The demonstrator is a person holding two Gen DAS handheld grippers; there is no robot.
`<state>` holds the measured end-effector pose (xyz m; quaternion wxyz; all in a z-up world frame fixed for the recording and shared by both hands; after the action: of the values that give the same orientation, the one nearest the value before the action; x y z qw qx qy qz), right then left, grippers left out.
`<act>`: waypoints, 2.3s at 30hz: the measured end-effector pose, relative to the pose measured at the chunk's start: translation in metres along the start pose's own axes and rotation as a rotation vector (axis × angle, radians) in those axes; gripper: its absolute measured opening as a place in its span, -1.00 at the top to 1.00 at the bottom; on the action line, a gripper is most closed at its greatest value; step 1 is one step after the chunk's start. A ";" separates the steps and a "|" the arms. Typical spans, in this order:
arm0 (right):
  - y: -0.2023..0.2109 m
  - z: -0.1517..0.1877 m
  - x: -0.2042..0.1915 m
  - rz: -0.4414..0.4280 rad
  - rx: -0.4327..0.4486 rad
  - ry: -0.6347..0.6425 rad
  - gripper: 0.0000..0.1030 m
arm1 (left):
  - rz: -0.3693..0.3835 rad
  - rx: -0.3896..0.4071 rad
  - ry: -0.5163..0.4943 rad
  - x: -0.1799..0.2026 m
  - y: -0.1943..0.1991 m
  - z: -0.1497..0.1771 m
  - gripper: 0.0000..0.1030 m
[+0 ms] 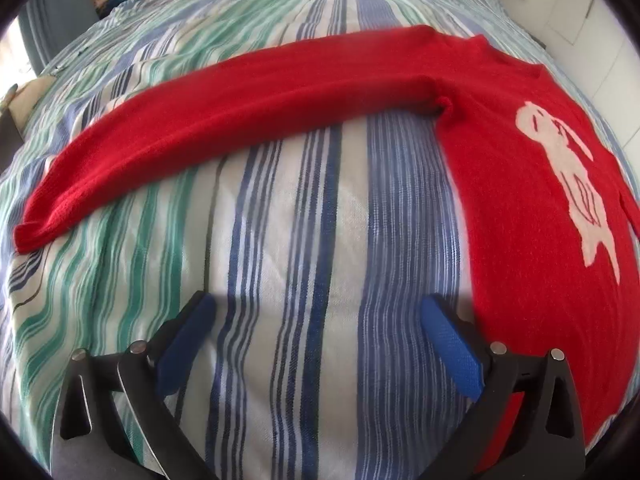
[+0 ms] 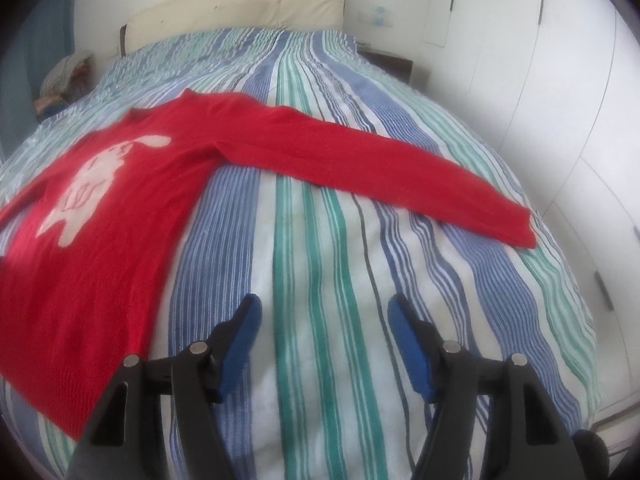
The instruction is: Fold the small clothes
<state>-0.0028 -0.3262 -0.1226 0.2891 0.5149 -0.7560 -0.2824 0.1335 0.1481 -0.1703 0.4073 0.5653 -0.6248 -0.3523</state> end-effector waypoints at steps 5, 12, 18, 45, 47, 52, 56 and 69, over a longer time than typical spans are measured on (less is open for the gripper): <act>-0.015 -0.001 -0.002 0.022 -0.009 -0.007 -0.32 | 0.001 0.001 0.005 -0.001 0.001 0.002 -0.99; -0.036 0.015 0.002 -0.019 -0.073 -0.051 -0.53 | 0.024 0.020 0.019 -0.002 0.000 0.002 -0.99; -0.040 0.022 0.004 -0.036 -0.057 -0.071 -0.62 | 0.032 0.024 0.021 -0.005 0.001 0.003 -0.99; -0.045 0.019 0.000 -0.017 -0.059 -0.050 -0.68 | -0.019 -0.027 -0.014 0.006 0.001 -0.003 -0.99; -0.047 0.019 0.001 -0.023 -0.058 -0.052 -0.69 | 0.007 -0.012 -0.011 0.008 0.008 -0.005 -0.99; -0.047 0.018 0.001 -0.009 -0.069 -0.058 -0.73 | 0.050 0.085 -0.073 0.018 0.029 -0.012 -0.99; -0.048 0.015 0.000 0.032 -0.116 -0.089 -0.77 | 0.055 0.145 -0.130 0.027 0.042 -0.021 -0.99; -0.066 -0.004 0.000 0.096 -0.338 -0.120 -0.99 | 0.056 0.204 -0.197 0.030 0.062 -0.031 -0.99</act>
<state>0.0408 -0.3476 -0.1674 0.3392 0.4044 -0.7373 -0.4217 0.1351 0.1255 -0.0978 0.2939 0.5488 -0.7098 -0.3295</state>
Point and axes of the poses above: each gripper's, at about its wrist camera, not at the fingertips, and y roughly against the way its jaws point, x to its right, z to its underside, the point moved 1 cm from there along -y, roughly the way its jaws point, and after that the axes turned 3 degrees about z, right-handed, at the moved point
